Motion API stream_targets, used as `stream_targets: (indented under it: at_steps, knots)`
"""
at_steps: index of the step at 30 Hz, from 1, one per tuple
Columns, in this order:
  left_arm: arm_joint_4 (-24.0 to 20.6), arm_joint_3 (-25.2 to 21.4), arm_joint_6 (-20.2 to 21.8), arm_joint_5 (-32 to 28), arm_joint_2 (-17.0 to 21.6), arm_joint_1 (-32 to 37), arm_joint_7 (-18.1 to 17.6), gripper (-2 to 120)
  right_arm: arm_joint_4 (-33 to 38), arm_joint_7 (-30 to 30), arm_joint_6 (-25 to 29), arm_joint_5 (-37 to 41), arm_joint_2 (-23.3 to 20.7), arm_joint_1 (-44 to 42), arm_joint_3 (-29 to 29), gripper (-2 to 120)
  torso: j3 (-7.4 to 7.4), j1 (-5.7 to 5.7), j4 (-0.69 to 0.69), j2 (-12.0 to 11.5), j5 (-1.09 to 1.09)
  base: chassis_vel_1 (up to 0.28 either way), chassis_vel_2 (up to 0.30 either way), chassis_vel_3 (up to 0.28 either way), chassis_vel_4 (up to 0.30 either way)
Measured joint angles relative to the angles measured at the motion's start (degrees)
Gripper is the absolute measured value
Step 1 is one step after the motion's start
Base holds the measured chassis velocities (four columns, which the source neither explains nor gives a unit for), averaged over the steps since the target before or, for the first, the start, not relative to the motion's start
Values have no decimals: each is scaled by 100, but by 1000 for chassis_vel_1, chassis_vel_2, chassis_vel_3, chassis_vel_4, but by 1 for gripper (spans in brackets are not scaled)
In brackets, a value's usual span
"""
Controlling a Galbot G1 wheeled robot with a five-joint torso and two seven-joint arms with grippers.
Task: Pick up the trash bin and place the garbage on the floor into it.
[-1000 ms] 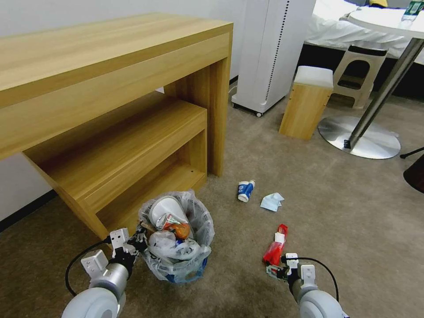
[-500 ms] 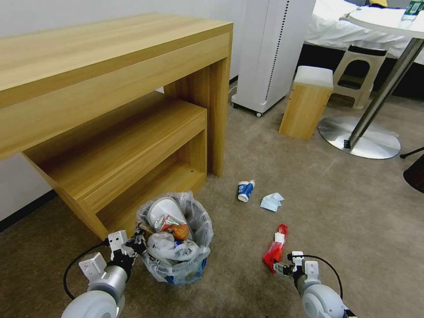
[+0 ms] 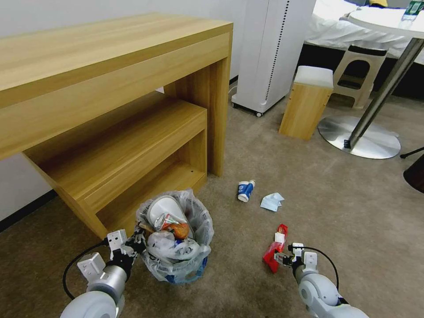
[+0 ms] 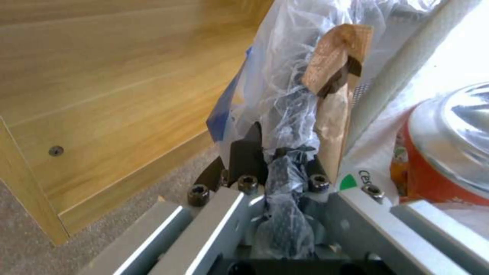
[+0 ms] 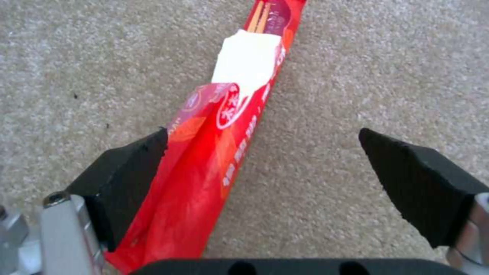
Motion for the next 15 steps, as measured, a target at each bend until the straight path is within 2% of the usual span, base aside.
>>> stream_targets:
  at_steps: [9,15]
  knots:
    - [-121,17,17,-16,-3,38,0,1,-189,-48,66,-77,185,126,-60,86,0,0,0,0,0,0,0,0,0]
    - [-231,5,22,-41,26,84,-4,1,-329,-91,115,-145,316,218,-100,86,0,0,0,0,0,0,0,0,0]
